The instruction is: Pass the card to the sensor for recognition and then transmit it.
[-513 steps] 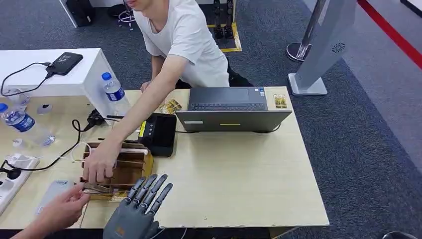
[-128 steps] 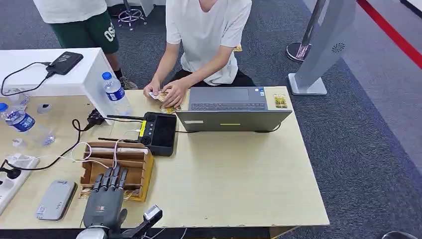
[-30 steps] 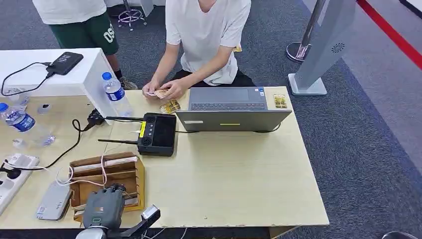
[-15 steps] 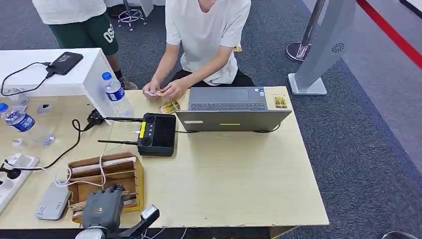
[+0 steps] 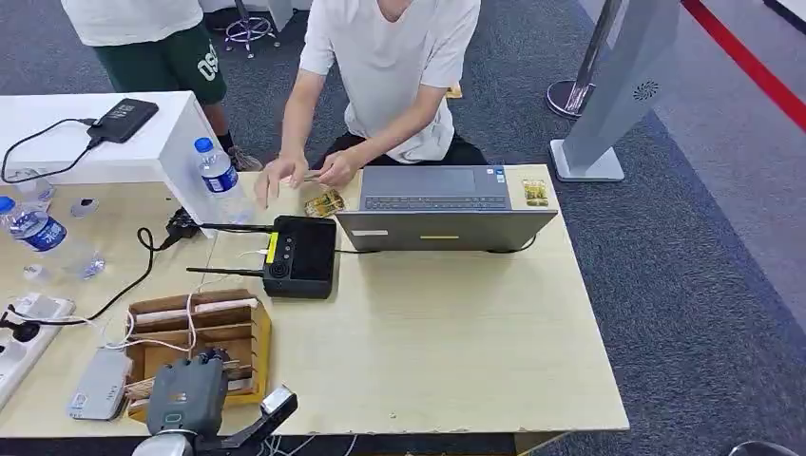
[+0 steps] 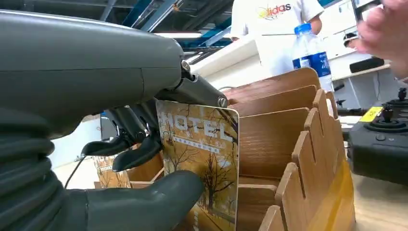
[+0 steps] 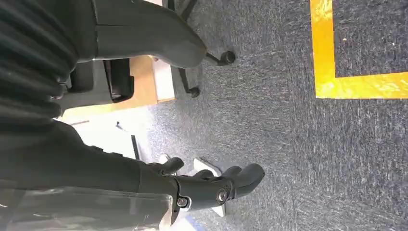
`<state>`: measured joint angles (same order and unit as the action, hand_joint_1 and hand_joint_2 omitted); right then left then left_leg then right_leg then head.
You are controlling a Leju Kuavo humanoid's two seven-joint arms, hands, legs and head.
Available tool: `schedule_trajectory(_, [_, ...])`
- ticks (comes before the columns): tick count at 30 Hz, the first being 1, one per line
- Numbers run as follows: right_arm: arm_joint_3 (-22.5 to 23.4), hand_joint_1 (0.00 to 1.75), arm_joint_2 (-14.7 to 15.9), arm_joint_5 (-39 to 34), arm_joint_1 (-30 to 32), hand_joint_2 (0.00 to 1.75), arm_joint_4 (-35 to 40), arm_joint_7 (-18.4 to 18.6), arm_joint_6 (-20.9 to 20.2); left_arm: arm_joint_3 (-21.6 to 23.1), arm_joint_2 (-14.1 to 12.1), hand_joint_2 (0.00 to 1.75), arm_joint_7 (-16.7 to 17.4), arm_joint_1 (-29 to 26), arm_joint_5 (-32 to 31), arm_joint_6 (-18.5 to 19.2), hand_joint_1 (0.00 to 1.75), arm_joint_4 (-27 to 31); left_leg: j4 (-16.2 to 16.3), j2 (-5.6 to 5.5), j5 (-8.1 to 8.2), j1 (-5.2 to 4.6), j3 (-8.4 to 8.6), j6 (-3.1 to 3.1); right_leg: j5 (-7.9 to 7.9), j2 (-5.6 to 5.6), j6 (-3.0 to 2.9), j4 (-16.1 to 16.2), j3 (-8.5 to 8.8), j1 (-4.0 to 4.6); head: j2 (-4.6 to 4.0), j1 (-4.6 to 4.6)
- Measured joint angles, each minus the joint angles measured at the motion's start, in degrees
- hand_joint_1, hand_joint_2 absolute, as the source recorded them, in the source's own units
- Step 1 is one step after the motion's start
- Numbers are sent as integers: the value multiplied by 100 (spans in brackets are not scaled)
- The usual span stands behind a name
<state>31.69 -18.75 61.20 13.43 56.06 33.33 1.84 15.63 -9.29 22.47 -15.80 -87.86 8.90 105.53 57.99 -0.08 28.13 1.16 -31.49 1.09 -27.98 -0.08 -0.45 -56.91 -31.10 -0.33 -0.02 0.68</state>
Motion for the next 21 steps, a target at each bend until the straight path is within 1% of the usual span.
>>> schedule_trajectory(21, [0, 0, 0, 24, -1, 175, -17, -9, 0, -46, -50, 175, -13, -45, 0, 11, 175, 172, 0, -1, -1, 0, -5, 0, 1, -2, 2, 0, -4, 0, 0, 2])
